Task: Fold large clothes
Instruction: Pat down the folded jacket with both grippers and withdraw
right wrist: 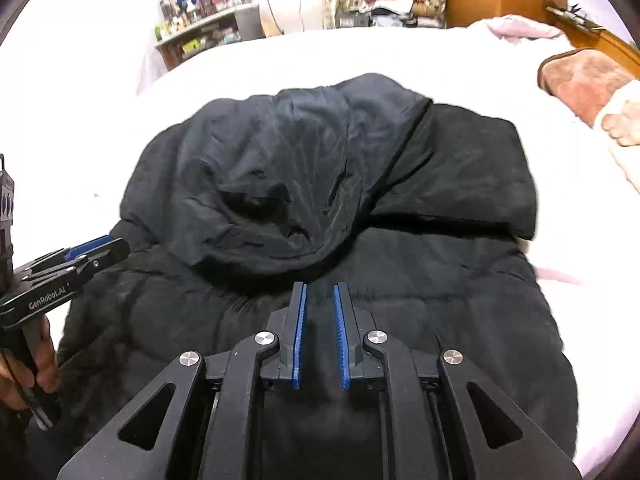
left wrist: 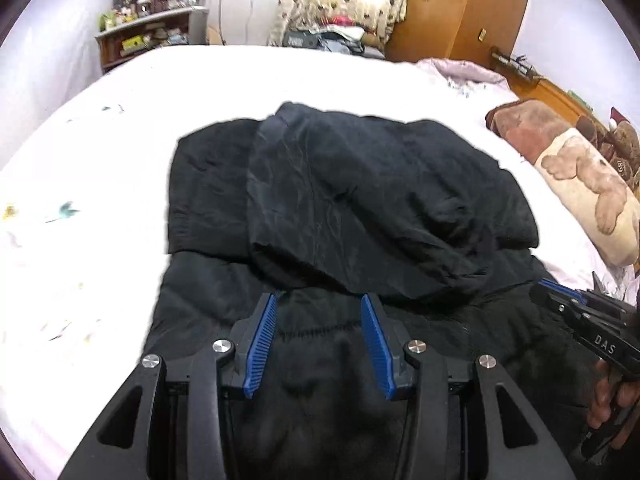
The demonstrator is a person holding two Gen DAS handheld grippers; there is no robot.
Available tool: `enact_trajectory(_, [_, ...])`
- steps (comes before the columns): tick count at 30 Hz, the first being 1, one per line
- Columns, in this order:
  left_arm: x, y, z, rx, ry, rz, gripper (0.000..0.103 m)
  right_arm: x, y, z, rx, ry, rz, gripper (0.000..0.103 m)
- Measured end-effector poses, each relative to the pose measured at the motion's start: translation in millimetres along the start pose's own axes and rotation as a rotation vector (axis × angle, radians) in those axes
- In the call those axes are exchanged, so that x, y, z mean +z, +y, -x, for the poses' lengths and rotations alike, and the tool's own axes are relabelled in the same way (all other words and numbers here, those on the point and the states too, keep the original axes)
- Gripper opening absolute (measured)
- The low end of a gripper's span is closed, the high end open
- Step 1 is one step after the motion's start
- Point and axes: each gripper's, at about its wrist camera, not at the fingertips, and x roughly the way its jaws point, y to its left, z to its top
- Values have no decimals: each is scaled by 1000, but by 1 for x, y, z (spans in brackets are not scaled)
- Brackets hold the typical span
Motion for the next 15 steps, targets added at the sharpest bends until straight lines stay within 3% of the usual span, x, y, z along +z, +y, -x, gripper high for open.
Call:
enact_trajectory(5, [-14,2,49,9,-42,9,47,-23,4,46,-2,-39,-1,25])
enact_trajectory(15, [-55,-1,112,38,-87,-42,47,-76,16,96,-15,-54,-24,25])
